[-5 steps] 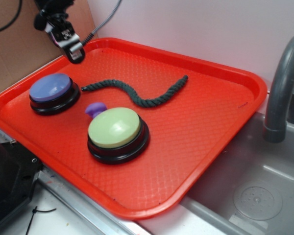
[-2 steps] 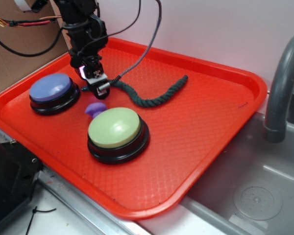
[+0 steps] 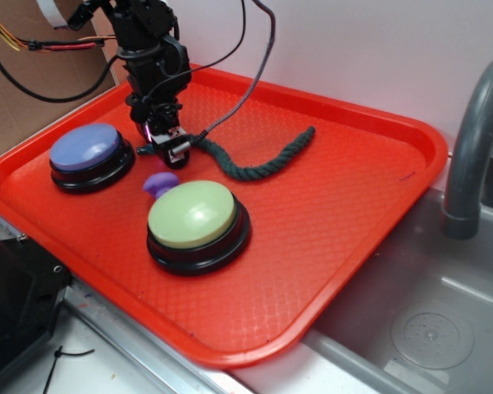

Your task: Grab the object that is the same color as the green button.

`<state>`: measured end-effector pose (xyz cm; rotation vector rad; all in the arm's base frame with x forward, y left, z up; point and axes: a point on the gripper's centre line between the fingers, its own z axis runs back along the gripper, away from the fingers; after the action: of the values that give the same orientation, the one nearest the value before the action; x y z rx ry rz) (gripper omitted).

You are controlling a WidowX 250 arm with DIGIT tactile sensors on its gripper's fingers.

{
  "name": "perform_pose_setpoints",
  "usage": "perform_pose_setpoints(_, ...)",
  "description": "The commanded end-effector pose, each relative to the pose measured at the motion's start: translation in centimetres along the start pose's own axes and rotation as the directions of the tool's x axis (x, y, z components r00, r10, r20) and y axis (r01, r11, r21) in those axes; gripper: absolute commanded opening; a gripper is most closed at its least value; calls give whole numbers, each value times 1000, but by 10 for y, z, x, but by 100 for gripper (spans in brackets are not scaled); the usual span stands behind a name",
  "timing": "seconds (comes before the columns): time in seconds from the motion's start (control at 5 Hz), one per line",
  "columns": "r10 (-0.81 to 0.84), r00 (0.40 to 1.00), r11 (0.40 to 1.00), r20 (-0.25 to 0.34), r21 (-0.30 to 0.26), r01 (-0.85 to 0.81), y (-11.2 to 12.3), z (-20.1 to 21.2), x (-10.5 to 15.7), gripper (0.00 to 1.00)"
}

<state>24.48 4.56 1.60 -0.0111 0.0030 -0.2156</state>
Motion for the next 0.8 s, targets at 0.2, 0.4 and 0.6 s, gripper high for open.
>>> perform_pose_setpoints(0.2,23,1000,999,-9,32,-23,-11,32,5,0)
perform_pose_setpoints(0.4,103,994,995,24,-6,-103,-14,70,0,0)
perform_pose_setpoints(0.6,191,970,982,153,-34,-188,-31,120,-20,0)
